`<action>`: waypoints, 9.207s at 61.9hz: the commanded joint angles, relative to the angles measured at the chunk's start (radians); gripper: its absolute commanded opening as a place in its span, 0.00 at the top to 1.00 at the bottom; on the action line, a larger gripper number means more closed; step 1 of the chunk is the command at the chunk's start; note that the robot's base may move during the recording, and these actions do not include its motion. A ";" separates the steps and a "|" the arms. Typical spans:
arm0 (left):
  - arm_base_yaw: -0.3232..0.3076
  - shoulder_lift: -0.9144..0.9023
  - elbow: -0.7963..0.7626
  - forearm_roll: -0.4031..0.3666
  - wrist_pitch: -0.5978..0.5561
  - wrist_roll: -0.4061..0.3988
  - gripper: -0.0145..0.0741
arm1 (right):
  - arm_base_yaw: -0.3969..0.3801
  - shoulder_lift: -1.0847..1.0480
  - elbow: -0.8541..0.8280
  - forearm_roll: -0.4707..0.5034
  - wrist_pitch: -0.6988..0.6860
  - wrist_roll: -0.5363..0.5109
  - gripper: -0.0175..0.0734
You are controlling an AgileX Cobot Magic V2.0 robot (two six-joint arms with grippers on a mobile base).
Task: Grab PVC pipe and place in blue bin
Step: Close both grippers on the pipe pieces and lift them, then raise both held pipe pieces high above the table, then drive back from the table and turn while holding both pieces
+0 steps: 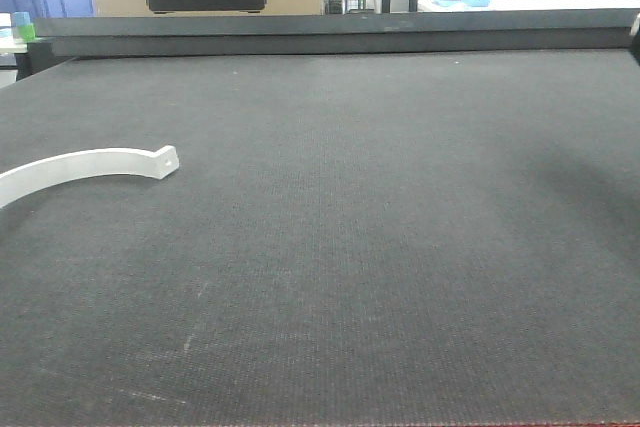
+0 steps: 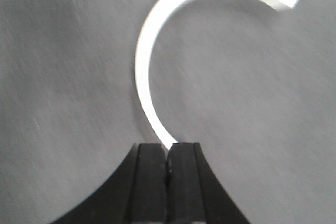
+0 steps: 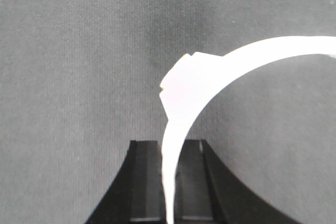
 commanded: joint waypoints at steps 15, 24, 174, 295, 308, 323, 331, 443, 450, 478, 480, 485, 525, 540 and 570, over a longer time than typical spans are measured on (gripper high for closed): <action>0.000 0.188 -0.101 0.016 0.000 0.002 0.96 | -0.001 -0.012 0.001 -0.004 0.039 -0.007 0.98; 0.000 0.224 -0.101 0.018 0.000 0.023 0.90 | -0.001 -0.012 0.001 -0.004 0.020 -0.007 0.98; -0.044 -0.404 0.017 -0.059 -0.418 0.106 0.96 | -0.001 -0.392 0.025 -0.033 -0.443 -0.093 0.98; -0.090 -0.919 0.438 -0.139 -0.803 0.107 0.96 | -0.001 -0.790 0.390 -0.058 -0.706 -0.100 0.98; -0.090 -0.919 0.438 -0.139 -0.803 0.107 0.96 | -0.001 -0.790 0.390 -0.058 -0.706 -0.100 0.98; -0.090 -0.919 0.438 -0.139 -0.803 0.107 0.96 | -0.001 -0.790 0.390 -0.058 -0.706 -0.100 0.98; -0.090 -0.919 0.438 -0.139 -0.803 0.107 0.96 | -0.001 -0.790 0.390 -0.058 -0.706 -0.100 0.98; -0.090 -0.918 0.438 -0.139 -0.803 0.107 0.96 | -0.001 -0.790 0.390 -0.058 -0.706 -0.100 0.98; -0.090 -0.918 0.438 -0.139 -0.803 0.107 0.96 | -0.001 -0.790 0.390 -0.058 -0.706 -0.100 0.98; -0.090 -0.918 0.438 -0.139 -0.803 0.107 0.96 | -0.001 -0.790 0.390 -0.058 -0.706 -0.100 0.98; -0.090 -0.918 0.438 -0.139 -0.803 0.107 0.96 | -0.001 -0.790 0.390 -0.058 -0.706 -0.100 0.98; -0.090 -0.918 0.438 -0.139 -0.803 0.107 0.96 | -0.001 -0.790 0.390 -0.058 -0.706 -0.100 0.98; -0.090 -0.918 0.438 -0.139 -0.803 0.107 0.96 | -0.001 -0.790 0.390 -0.058 -0.706 -0.100 0.98; -0.090 -0.918 0.438 -0.139 -0.803 0.107 0.96 | -0.001 -0.790 0.390 -0.058 -0.706 -0.100 0.98; -0.090 -0.918 0.438 -0.139 -0.803 0.107 0.96 | -0.001 -0.790 0.390 -0.058 -0.706 -0.100 0.98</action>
